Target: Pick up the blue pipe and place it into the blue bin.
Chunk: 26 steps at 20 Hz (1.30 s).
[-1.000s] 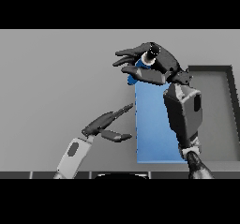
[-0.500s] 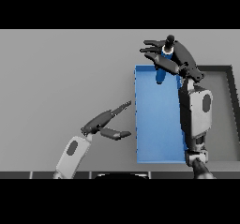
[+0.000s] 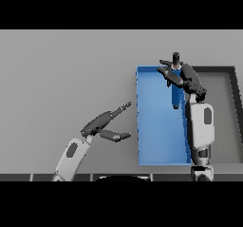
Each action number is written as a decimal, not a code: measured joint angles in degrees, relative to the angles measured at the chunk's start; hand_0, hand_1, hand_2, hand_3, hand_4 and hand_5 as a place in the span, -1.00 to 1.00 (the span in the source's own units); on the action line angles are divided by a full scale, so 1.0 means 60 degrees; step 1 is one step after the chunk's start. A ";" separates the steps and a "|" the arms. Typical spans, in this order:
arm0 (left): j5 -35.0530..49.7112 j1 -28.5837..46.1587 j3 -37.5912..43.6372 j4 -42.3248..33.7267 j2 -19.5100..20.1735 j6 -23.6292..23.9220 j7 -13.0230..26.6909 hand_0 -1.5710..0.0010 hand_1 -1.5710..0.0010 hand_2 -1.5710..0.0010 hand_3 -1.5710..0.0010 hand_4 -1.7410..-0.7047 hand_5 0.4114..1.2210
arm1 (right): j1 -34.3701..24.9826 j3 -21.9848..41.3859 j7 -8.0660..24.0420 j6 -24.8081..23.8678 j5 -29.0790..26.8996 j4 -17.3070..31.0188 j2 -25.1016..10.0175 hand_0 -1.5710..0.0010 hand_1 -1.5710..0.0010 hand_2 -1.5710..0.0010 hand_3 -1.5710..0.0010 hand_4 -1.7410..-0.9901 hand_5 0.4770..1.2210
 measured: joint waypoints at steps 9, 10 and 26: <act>-0.0066 -0.0093 0.0066 0.0063 0.0005 0.0115 -0.0186 1.00 1.00 1.00 1.00 0.58 -0.80 | 0.0378 0.2893 -0.0030 -0.2374 -0.2710 0.2036 -0.1741 -1.00 -1.00 -0.93 0.42 -0.69 0.84; -0.0027 -0.0072 0.0042 0.0022 -0.0048 0.0107 -0.0098 1.00 1.00 1.00 1.00 0.59 -0.80 | 0.0279 0.3469 0.0004 -0.2896 -0.3404 0.2298 -0.2229 -0.73 -0.63 -0.57 0.54 -0.50 0.82; -0.0035 0.0051 0.0002 0.0004 -0.0065 0.0140 -0.0056 1.00 1.00 1.00 1.00 0.56 -0.79 | -0.1574 0.9688 0.0005 -0.3430 -0.6049 0.1474 -0.5890 0.95 0.95 0.96 0.99 0.68 -0.30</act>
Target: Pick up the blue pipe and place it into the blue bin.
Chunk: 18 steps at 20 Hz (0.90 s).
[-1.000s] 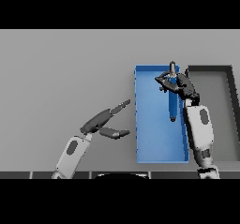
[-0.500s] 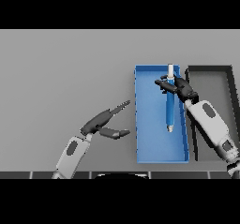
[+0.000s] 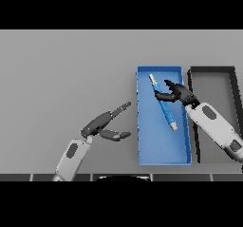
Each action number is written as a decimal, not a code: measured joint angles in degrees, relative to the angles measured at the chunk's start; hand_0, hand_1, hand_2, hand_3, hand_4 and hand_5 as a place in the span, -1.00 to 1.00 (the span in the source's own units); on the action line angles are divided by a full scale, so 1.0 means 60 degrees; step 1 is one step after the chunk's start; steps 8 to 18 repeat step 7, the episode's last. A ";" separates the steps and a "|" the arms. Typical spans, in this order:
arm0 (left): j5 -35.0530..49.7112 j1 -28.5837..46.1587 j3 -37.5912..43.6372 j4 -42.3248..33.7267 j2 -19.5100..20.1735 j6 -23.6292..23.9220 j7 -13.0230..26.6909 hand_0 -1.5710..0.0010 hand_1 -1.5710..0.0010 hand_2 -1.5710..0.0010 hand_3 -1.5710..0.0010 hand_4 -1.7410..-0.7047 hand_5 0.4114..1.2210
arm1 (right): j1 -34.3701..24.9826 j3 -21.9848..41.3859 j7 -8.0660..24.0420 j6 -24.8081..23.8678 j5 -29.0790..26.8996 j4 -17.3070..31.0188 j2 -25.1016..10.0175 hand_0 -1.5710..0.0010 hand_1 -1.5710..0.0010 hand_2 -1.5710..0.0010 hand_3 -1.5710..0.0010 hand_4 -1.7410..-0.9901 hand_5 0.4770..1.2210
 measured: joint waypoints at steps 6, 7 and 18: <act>-0.0109 -0.0074 -0.0136 0.0126 -0.0244 0.0106 0.0086 1.00 1.00 1.00 1.00 0.57 -0.79 | -0.0101 0.0161 -0.0227 0.0470 0.0186 0.0004 -0.0039 0.98 0.98 0.98 0.99 0.75 -0.37; -0.0181 -0.0020 -0.0193 0.0080 -0.0273 0.0168 0.0035 1.00 1.00 1.00 1.00 0.57 -0.79 | -0.0139 0.0140 -0.0227 0.0549 0.0175 0.0028 -0.0093 0.98 0.98 0.98 0.99 0.75 -0.36; -0.0181 -0.0020 -0.0193 0.0080 -0.0273 0.0168 0.0035 1.00 1.00 1.00 1.00 0.57 -0.79 | -0.0139 0.0140 -0.0227 0.0549 0.0175 0.0028 -0.0093 0.98 0.98 0.98 0.99 0.75 -0.36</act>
